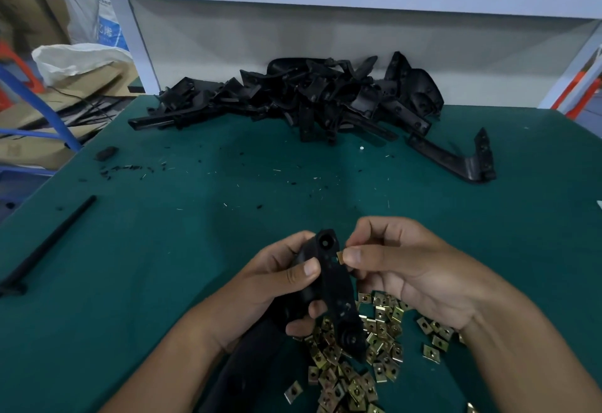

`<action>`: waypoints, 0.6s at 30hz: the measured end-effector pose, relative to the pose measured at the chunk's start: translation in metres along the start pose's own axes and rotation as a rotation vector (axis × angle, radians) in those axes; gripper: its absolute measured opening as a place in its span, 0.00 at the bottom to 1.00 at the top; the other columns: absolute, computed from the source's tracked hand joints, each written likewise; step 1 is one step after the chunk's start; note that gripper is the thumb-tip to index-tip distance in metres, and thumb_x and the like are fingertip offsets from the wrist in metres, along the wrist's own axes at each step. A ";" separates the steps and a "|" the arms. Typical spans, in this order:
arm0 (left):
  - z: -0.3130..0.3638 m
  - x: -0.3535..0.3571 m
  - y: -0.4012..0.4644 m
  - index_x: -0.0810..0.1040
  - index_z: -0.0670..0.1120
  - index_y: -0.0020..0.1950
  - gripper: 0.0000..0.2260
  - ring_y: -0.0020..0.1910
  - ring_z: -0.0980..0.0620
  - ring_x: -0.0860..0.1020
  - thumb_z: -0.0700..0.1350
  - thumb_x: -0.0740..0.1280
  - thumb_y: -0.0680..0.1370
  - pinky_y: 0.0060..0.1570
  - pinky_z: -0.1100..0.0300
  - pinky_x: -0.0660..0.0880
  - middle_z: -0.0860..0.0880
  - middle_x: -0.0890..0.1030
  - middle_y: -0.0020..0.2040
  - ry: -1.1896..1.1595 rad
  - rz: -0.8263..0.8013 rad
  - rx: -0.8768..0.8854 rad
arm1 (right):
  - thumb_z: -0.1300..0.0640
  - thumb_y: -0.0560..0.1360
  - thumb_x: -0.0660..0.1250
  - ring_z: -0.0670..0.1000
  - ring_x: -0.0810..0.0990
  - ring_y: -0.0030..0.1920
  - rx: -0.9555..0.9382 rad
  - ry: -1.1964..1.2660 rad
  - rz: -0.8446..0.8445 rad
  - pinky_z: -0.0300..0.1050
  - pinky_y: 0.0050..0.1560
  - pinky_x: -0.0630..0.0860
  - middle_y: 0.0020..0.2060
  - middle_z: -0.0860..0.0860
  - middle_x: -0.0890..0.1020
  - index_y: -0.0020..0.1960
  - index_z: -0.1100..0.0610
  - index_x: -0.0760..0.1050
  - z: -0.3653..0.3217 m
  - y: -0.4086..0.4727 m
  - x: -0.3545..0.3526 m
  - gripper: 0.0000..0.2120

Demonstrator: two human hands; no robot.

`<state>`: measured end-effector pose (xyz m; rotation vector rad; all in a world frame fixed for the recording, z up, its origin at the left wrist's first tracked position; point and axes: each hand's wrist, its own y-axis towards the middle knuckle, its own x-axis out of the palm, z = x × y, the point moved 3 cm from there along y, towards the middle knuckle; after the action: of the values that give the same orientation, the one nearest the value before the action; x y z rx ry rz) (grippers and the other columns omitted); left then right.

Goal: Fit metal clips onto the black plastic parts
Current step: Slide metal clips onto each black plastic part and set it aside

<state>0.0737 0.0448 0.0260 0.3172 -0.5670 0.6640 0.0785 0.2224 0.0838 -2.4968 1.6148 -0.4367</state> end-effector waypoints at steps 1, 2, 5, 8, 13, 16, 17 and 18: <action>0.000 -0.001 -0.001 0.73 0.41 0.60 0.10 0.36 0.52 0.78 0.43 0.68 0.81 0.28 0.65 0.72 0.45 0.79 0.44 0.019 0.018 -0.004 | 0.59 0.66 0.82 0.51 0.79 0.40 -0.007 -0.057 0.025 0.44 0.41 0.77 0.38 0.54 0.82 0.37 0.53 0.82 -0.001 -0.001 0.000 0.08; 0.000 -0.003 -0.002 0.74 0.43 0.58 0.09 0.36 0.51 0.77 0.43 0.70 0.81 0.27 0.65 0.71 0.44 0.78 0.43 0.043 0.043 -0.007 | 0.56 0.65 0.82 0.49 0.80 0.39 -0.023 -0.146 0.065 0.41 0.38 0.77 0.37 0.53 0.83 0.37 0.52 0.83 -0.001 -0.002 -0.001 0.09; 0.001 -0.010 -0.003 0.75 0.44 0.55 0.09 0.36 0.50 0.76 0.44 0.72 0.80 0.28 0.64 0.71 0.43 0.77 0.42 0.087 0.095 -0.005 | 0.49 0.63 0.78 0.42 0.80 0.36 -0.090 -0.287 0.144 0.35 0.37 0.77 0.36 0.48 0.84 0.38 0.51 0.83 -0.002 0.000 -0.001 0.08; 0.001 -0.013 0.000 0.75 0.44 0.56 0.09 0.36 0.51 0.76 0.45 0.72 0.79 0.28 0.63 0.72 0.44 0.77 0.42 0.079 0.145 0.048 | 0.49 0.66 0.77 0.43 0.82 0.38 -0.170 -0.228 0.218 0.36 0.41 0.79 0.37 0.47 0.85 0.41 0.49 0.84 0.003 0.004 0.004 0.06; -0.004 -0.014 0.008 0.77 0.44 0.56 0.09 0.35 0.49 0.77 0.46 0.70 0.78 0.27 0.61 0.74 0.43 0.77 0.42 0.153 0.301 0.178 | 0.56 0.76 0.73 0.53 0.85 0.45 -0.241 -0.086 0.389 0.50 0.52 0.82 0.43 0.55 0.86 0.49 0.56 0.82 0.018 0.014 0.012 0.04; -0.005 -0.015 0.009 0.78 0.44 0.55 0.08 0.36 0.49 0.78 0.45 0.70 0.78 0.28 0.60 0.74 0.43 0.78 0.43 0.178 0.318 0.190 | 0.57 0.74 0.74 0.54 0.85 0.45 -0.235 -0.031 0.395 0.51 0.52 0.82 0.43 0.57 0.86 0.49 0.56 0.83 0.022 0.015 0.010 0.05; -0.005 -0.015 0.008 0.78 0.44 0.55 0.08 0.36 0.49 0.78 0.45 0.70 0.78 0.27 0.60 0.74 0.43 0.78 0.42 0.181 0.319 0.190 | 0.56 0.73 0.75 0.52 0.85 0.44 -0.240 -0.015 0.389 0.48 0.50 0.83 0.42 0.55 0.86 0.47 0.55 0.83 0.023 0.015 0.010 0.04; -0.005 -0.015 0.009 0.78 0.44 0.55 0.09 0.36 0.49 0.78 0.45 0.70 0.78 0.27 0.60 0.74 0.44 0.79 0.42 0.186 0.315 0.186 | 0.56 0.72 0.75 0.50 0.85 0.43 -0.257 -0.005 0.388 0.43 0.48 0.82 0.40 0.53 0.86 0.46 0.54 0.83 0.023 0.014 0.010 0.03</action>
<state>0.0604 0.0463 0.0137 0.3387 -0.3802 1.0430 0.0773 0.2062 0.0599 -2.2534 2.2108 -0.1819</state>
